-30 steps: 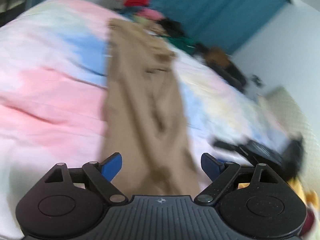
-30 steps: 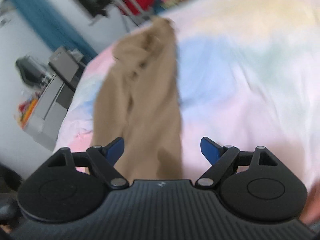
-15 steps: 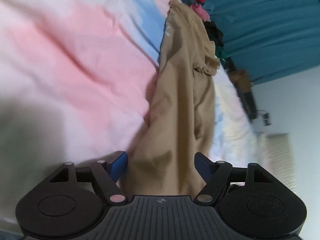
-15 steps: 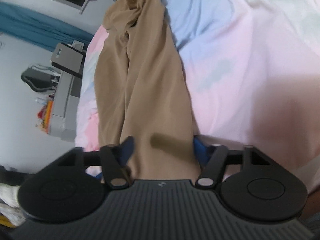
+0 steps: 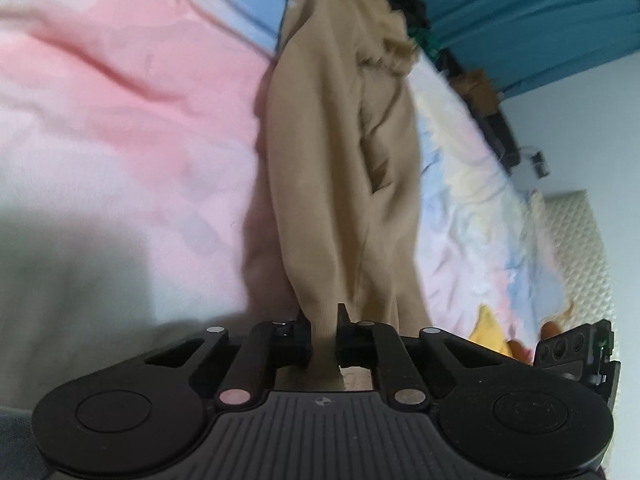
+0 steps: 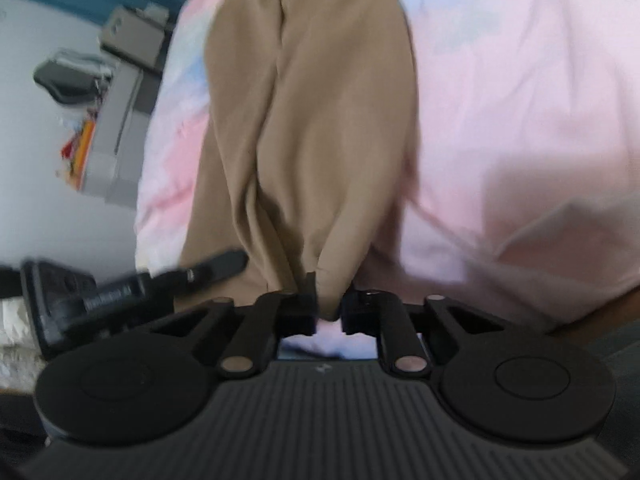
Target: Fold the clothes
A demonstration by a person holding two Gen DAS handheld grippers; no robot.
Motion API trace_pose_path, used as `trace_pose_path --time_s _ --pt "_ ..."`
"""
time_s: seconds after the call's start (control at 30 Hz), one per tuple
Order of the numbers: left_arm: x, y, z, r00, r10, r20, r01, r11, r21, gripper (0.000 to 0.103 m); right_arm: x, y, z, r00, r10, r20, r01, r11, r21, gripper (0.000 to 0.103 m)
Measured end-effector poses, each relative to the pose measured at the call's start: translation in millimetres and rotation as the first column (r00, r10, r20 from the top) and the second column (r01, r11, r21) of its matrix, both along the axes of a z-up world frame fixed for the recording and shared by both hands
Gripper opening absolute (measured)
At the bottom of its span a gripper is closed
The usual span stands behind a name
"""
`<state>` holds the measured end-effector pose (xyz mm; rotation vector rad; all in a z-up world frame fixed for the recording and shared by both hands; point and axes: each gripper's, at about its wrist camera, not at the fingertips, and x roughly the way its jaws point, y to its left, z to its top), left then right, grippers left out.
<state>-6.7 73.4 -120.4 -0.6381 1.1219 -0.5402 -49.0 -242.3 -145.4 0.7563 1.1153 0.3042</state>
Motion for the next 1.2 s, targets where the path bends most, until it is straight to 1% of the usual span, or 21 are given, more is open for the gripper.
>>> trace_pose_path --time_s 0.03,0.07,0.1,0.13,0.23,0.33,0.4,0.5,0.57,0.63,0.7,0.73,0.8,0.87,0.9,0.97,1.07,1.2 --pt "-4 5 6 1.000 0.019 0.021 -0.018 0.999 -0.034 0.007 -2 -4 8 0.999 -0.019 0.031 0.019 1.000 -0.002 0.010" --pt "-5 9 10 0.998 0.054 0.025 -0.051 0.994 -0.096 0.006 -3 -9 16 0.997 -0.032 0.066 0.033 0.999 0.000 0.010" --pt "-6 12 15 0.995 0.093 0.022 -0.087 0.979 -0.186 0.006 -3 -15 25 0.994 -0.044 0.102 0.044 0.999 0.003 0.010" --pt "-7 13 24 0.993 0.115 0.035 -0.104 0.965 -0.242 0.006 -4 -22 36 0.989 -0.058 0.139 0.057 0.998 0.012 0.010" --pt "-7 3 62 0.979 0.156 0.130 -0.112 0.949 -0.294 0.005 -2 -45 74 0.962 -0.107 0.251 0.099 0.994 0.045 0.010" --pt "-6 -4 98 0.962 0.187 0.199 -0.111 0.933 -0.343 0.005 -1 -59 115 0.920 -0.137 0.367 0.122 0.990 0.066 0.010" --pt "-8 -6 115 0.952 0.197 0.235 -0.103 0.927 -0.360 0.005 -2 -68 141 0.887 -0.154 0.436 0.131 0.988 0.081 0.010" --pt "-16 -11 135 0.941 0.198 0.276 -0.082 0.921 -0.381 0.005 -11 -77 166 0.846 -0.167 0.506 0.132 0.986 0.105 0.010" --pt "-31 -17 142 0.933 0.189 0.306 -0.065 0.926 -0.373 0.004 -23 -81 173 0.829 -0.165 0.534 0.128 0.986 0.106 0.010" --pt "-50 -26 141 0.932 0.178 0.317 -0.059 0.934 -0.352 0.004 -40 -85 175 0.824 -0.150 0.547 0.117 0.989 0.095 0.010" --pt "-76 -17 136 0.934 0.182 0.306 -0.061 0.928 -0.368 0.004 -57 -85 170 0.825 -0.138 0.548 0.108 0.990 0.087 0.010" --pt "-91 -14 131 0.936 0.185 0.299 -0.064 0.926 -0.371 0.004 -66 -85 164 0.827 -0.135 0.546 0.103 0.991 0.088 0.010" --pt "-116 -6 125 0.933 0.187 0.307 -0.068 0.930 -0.360 0.005 -83 -88 151 0.841 -0.138 0.524 0.099 0.990 0.102 0.010" --pt "-132 -3 119 0.929 0.189 0.317 -0.071 0.935 -0.347 0.005 -95 -92 138 0.858 -0.150 0.491 0.101 0.987 0.125 0.010" --pt "-134 -2 117 0.929 0.190 0.319 -0.072 0.935 -0.347 0.005 -101 -94 134 0.863 -0.157 0.481 0.104 0.985 0.135 0.010" --pt "-130 -2 115 0.928 0.189 0.320 -0.070 0.935 -0.349 0.005 -97 -98 130 0.861 -0.174 0.477 0.121 0.983 0.141 0.010" --pt "-111 0 118 0.923 0.187 0.337 -0.078 0.947 -0.311 0.005 -79 -101 125 0.860 -0.205 0.468 0.148 0.977 0.156 0.010" --pt "-40 -15 125 0.896 0.179 0.406 -0.104 0.974 -0.200 0.005 -24 -98 121 0.845 -0.232 0.483 0.191 0.973 0.132 0.010"
